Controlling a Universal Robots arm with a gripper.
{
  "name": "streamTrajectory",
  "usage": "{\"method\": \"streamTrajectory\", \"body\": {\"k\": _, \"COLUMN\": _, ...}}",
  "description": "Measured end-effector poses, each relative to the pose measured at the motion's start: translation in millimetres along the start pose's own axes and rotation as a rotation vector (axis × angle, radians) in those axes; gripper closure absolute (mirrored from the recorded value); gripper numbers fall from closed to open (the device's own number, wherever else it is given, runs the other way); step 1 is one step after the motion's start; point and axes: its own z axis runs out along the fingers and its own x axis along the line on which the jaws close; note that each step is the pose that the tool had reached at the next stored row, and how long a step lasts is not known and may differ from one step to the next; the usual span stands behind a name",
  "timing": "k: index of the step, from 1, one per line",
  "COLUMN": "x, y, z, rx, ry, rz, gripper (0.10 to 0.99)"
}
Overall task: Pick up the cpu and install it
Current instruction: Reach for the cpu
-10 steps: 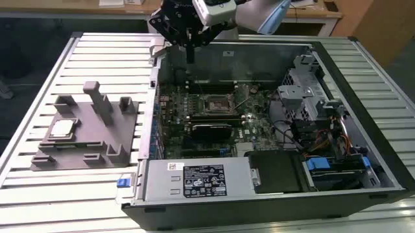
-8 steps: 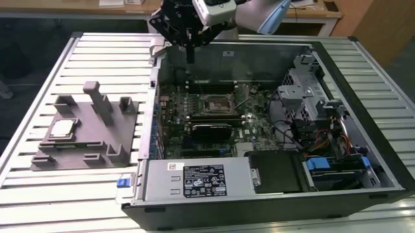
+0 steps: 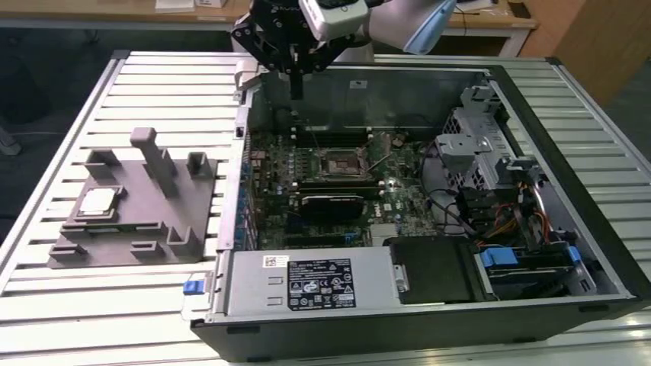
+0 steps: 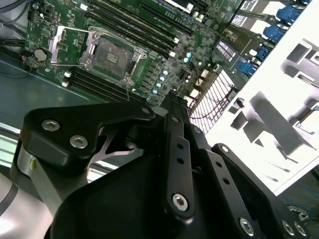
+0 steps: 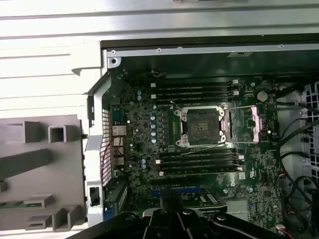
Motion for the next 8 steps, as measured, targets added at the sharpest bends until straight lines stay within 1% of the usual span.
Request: {"method": "streamTrajectory", "body": {"k": 8, "x": 5.8, "y": -0.4, "z": -0.2, "rx": 0.000, "ry": 0.0000, "rz": 0.000, "gripper": 0.980}}
